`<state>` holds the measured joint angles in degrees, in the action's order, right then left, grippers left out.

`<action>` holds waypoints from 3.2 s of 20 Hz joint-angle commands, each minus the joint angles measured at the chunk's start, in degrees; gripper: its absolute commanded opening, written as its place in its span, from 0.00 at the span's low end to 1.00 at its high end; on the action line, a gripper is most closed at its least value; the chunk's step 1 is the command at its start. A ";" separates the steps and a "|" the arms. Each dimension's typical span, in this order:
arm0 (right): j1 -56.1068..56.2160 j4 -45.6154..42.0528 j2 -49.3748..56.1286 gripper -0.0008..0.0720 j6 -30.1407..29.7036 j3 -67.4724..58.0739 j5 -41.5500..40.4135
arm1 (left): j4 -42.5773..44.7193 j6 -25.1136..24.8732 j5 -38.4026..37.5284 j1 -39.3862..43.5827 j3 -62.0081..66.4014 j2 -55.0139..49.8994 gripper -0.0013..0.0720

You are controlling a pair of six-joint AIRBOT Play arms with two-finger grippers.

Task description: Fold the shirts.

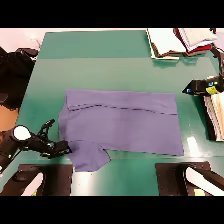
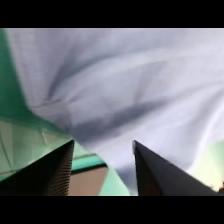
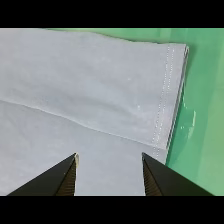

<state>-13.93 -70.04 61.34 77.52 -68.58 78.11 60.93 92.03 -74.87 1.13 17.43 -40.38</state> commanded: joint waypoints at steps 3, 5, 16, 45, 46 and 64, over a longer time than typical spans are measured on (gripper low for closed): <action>0.02 -0.20 -0.04 0.63 -0.04 0.00 0.44 | -2.86 3.65 8.33 3.13 0.46 0.02 0.22; 0.02 -0.61 -0.04 0.63 -0.07 0.00 1.68 | -2.60 3.39 8.07 3.13 2.56 0.02 0.04; -19.39 -6.54 -11.98 0.83 -1.20 34.05 7.65 | -0.83 -2.56 9.22 3.13 13.86 0.02 0.04; -1.49 -6.56 -2.84 0.04 1.09 13.09 2.75 | 6.16 -8.87 15.96 3.13 29.70 -12.70 0.04; -1.49 -6.47 -0.11 0.04 1.09 10.91 2.12 | 6.03 -9.79 17.90 3.13 32.20 -16.02 0.04; -5.53 7.69 23.43 0.72 -4.83 -6.86 -4.22 | 5.86 -10.62 22.03 3.15 57.53 -42.77 0.27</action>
<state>-16.67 -66.50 83.96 76.44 -75.20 72.69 66.98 81.14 -50.11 4.27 73.28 -83.09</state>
